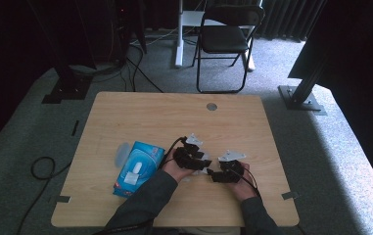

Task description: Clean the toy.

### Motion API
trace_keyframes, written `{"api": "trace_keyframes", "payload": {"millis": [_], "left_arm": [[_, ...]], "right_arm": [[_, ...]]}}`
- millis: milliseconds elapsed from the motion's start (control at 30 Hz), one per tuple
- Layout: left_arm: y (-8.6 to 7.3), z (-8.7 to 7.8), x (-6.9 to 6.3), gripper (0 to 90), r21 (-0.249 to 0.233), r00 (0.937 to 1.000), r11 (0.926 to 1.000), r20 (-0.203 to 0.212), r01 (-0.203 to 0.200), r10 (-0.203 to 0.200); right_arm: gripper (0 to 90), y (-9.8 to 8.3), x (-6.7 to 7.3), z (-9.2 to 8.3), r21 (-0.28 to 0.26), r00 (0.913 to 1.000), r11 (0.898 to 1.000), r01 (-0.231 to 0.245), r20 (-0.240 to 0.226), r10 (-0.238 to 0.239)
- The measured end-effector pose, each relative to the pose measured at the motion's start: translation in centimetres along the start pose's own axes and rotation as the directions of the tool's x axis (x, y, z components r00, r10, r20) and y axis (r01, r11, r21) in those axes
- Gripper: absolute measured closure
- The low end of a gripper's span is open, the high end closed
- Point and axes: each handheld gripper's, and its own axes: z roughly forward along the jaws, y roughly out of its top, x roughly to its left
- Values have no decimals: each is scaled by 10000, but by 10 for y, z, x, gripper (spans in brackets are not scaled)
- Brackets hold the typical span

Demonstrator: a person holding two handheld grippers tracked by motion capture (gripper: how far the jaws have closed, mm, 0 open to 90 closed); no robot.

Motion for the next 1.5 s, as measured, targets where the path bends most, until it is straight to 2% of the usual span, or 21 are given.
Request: {"api": "trace_keyframes", "payload": {"millis": [100, 233, 367, 467, 633, 667, 767, 833, 867, 933, 1033, 1067, 1100, 1167, 1233, 1500], "left_arm": [[2, -3, 0, 449, -191, 9999, 9998, -100, 59, -61], [3, -5, 2, 432, -173, 9995, 9998, -306, 105, -110], [0, -10, 6, 432, -304, 9966, 9992, -771, 255, -278], [-6, -14, 11, 431, -236, 9887, 9991, -1453, 343, -374], [-21, -19, 19, 408, -209, 9669, 9979, -2470, 611, -643], [-24, -18, 21, 398, -158, 9634, 9977, -2597, 652, -670], [-30, -15, 25, 391, -40, 9600, 9972, -2705, 746, -729], [-30, -15, 25, 398, -6, 9603, 9971, -2692, 756, -729], [-31, -14, 25, 398, 9, 9641, 9975, -2567, 705, -679], [-30, -13, 24, 399, 123, 9658, 9980, -2530, 628, -576], [-29, -12, 24, 389, 165, 9677, 9971, -2428, 743, -681], [-30, -12, 26, 389, 133, 9734, 9954, -2108, 946, -897], [-30, -13, 27, 494, 225, 9763, 9946, -1943, 1017, -954], [-29, -12, 25, 606, 415, 9754, 9939, -2007, 1018, -915], [-29, -12, 24, 648, 549, 9756, 9943, -2054, 910, -779], [-30, -17, 29, 812, 630, 9769, 9923, -1929, 1064, -925]], "right_arm": [[295, 0, 0, 0, 12, 10000, 10000, 7, 1, -7], [295, 0, 0, 0, -12, 10000, 10000, -3, 2, 3], [295, 0, 0, 0, 2, 10000, 10000, 4, -2, -4], [295, 0, 0, 0, -8, 10000, 10000, 7, -7, -7], [294, 0, 0, 0, -10, 10000, 10000, 8, -6, -8], [292, 0, 0, 0, -18, 10000, 10000, 0, -6, 0], [285, 0, 0, 0, -4, 10000, 10000, 12, -9, -12], [282, 0, 0, 1, 5, 10000, 10000, 21, -8, -21], [280, 0, 1, 1, 12, 10000, 10000, 14, -9, -14], [280, 0, 1, 1, 12, 10000, 10000, 16, -12, -16], [280, 0, 1, 1, 11, 10000, 10000, 20, -9, -20], [280, 0, 1, 1, 11, 10000, 10000, 24, -8, -24], [280, 0, 1, 1, 11, 10000, 10000, 19, -7, -19], [280, 0, 1, 1, 14, 10000, 10000, 12, -9, -12], [280, 0, 1, 1, 13, 10000, 10000, 9, -12, -9], [280, 0, 1, 1, 14, 10000, 10000, 7, -11, -7]]}}
